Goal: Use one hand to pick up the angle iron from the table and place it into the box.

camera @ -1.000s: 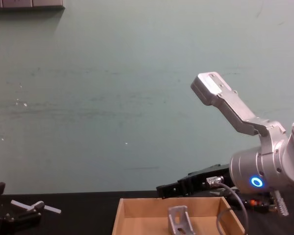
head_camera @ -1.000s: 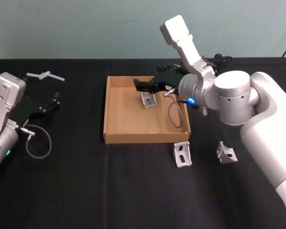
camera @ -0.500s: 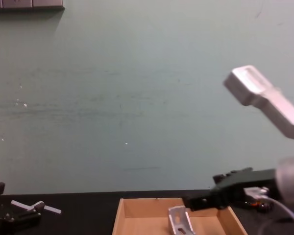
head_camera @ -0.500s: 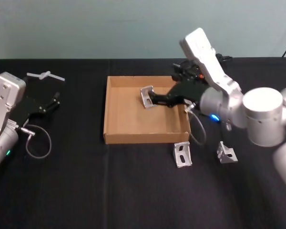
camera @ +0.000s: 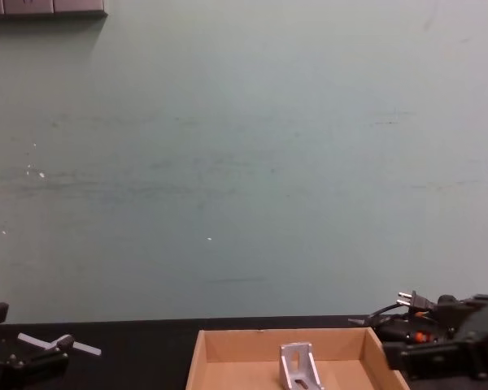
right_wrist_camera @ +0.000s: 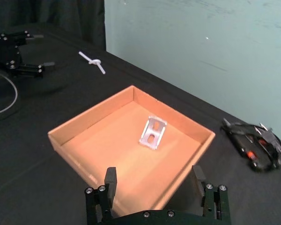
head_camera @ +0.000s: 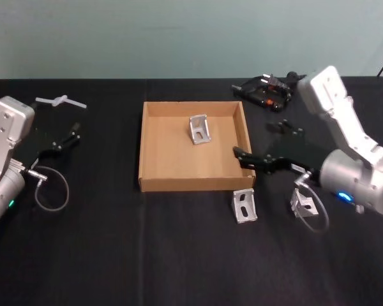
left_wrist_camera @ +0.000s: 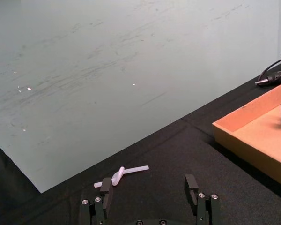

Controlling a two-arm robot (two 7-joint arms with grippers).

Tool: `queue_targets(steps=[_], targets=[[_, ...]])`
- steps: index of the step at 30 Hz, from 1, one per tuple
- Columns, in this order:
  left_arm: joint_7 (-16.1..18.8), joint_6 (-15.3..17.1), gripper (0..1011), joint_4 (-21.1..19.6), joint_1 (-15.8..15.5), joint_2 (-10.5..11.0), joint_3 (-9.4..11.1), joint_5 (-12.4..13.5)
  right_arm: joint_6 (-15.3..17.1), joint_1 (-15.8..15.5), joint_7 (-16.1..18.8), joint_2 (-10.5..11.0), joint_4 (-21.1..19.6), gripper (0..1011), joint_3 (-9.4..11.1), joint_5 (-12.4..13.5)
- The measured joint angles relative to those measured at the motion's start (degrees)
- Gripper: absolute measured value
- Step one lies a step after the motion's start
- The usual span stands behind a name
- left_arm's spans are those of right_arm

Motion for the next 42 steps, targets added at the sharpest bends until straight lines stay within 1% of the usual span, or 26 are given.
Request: queue_targets(steps=[1, 3, 4, 5, 7, 9, 10, 13, 14, 16, 18, 19, 20, 21, 22, 23, 24, 25, 26, 29, 30, 33, 35, 42], targets=[[0.0, 0.0, 1005, 0.0, 0.0, 0.0, 0.0, 0.0, 0.2, -1.5, -0.5, 0.6, -1.6, 1002, 0.7, 0.4], [0.0, 0.0, 1005, 0.0, 0.0, 0.0, 0.0, 0.0, 0.5, -3.0, -1.0, 1.2, -3.2, 1002, 1.5, 0.8], [0.0, 0.0, 1005, 0.0, 0.0, 0.0, 0.0, 0.0, 0.6, -4.7, -1.6, 1.8, -4.9, 1000, 2.5, 1.3], [0.0, 0.0, 1005, 0.0, 0.0, 0.0, 0.0, 0.0, 0.6, -5.5, -1.9, 2.0, -5.5, 1002, 3.0, 1.5], [0.0, 0.0, 1005, 0.0, 0.0, 0.0, 0.0, 0.0, 0.7, -7.9, -2.9, 2.5, -7.6, 1000, 4.6, 2.2], [0.0, 0.0, 1005, 0.0, 0.0, 0.0, 0.0, 0.0, 0.7, -9.4, -3.4, 2.8, -8.7, 1000, 5.5, 2.5], [0.0, 0.0, 1005, 0.0, 0.0, 0.0, 0.0, 0.0, 0.7, -10.6, -3.7, 3.1, -9.6, 1000, 6.3, 2.9], [0.0, 0.0, 1005, 0.0, 0.0, 0.0, 0.0, 0.0, 0.6, -12.5, -4.2, 3.4, -10.8, 1000, 7.5, 3.4], [0.0, 0.0, 1005, 0.0, 0.0, 0.0, 0.0, 0.0, 0.7, -13.5, -4.5, 3.7, -11.4, 1002, 8.3, 3.7], [0.0, 0.0, 1005, 0.0, 0.0, 0.0, 0.0, 0.0, 1.1, -14.3, -4.7, 3.8, -12.0, 1002, 8.9, 4.1], [0.0, 0.0, 1005, 0.0, 0.0, 0.0, 0.0, 0.0, 2.0, -15.1, -5.0, 4.0, -12.4, 1002, 9.6, 4.6], [0.0, 0.0, 1005, 0.0, 0.0, 0.0, 0.0, 0.0, 3.1, -15.3, -5.1, 4.2, -12.6, 1002, 9.9, 4.9], [0.0, 0.0, 1005, 0.0, 0.0, 0.0, 0.0, 0.0, 3.1, -15.3, -5.1, 4.2, -12.6, 1002, 9.9, 4.9], [0.0, 0.0, 1005, 0.0, 0.0, 0.0, 0.0, 0.0, 3.8, -15.3, -5.2, 4.3, -12.7, 1000, 10.0, 5.1], [0.0, 0.0, 1005, 0.0, 0.0, 0.0, 0.0, 0.0, 5.5, -15.3, -5.3, 4.4, -12.8, 1000, 10.2, 5.5], [0.0, 0.0, 1005, 0.0, 0.0, 0.0, 0.0, 0.0, 6.4, -15.3, -5.4, 4.5, -12.9, 1002, 10.3, 5.7], [0.0, 0.0, 1005, 0.0, 0.0, 0.0, 0.0, 0.0, 8.6, -15.2, -5.7, 4.6, -13.0, 1000, 10.3, 6.0], [0.0, 0.0, 1005, 0.0, 0.0, 0.0, 0.0, 0.0, 9.5, -15.2, -5.9, 4.6, -13.0, 1000, 10.3, 6.1], [0.0, 0.0, 1005, 0.0, 0.0, 0.0, 0.0, 0.0, 11.9, -15.0, -6.3, 4.6, -13.1, 1002, 10.4, 6.4], [0.0, 0.0, 1005, 0.0, 0.0, 0.0, 0.0, 0.0, 15.0, -14.9, -6.8, 4.4, -13.2, 1002, 10.4, 6.8], [0.0, 0.0, 1005, 0.0, 0.0, 0.0, 0.0, 0.0, 16.6, -14.8, -7.1, 4.3, -13.3, 1000, 10.4, 6.8], [0.0, 0.0, 1005, 0.0, 0.0, 0.0, 0.0, 0.0, 18.9, -14.8, -7.4, 4.1, -13.4, 1002, 10.0, 6.6], [0.0, 0.0, 1005, 0.0, 0.0, 0.0, 0.0, 0.0, 19.8, -14.7, -7.5, 4.2, -13.4, 1000, 9.5, 6.0], [0.0, 0.0, 1005, 0.0, 0.0, 0.0, 0.0, 0.0, 21.2, -15.0, -7.7, 3.9, -13.1, 1000, 8.0, 3.9]])
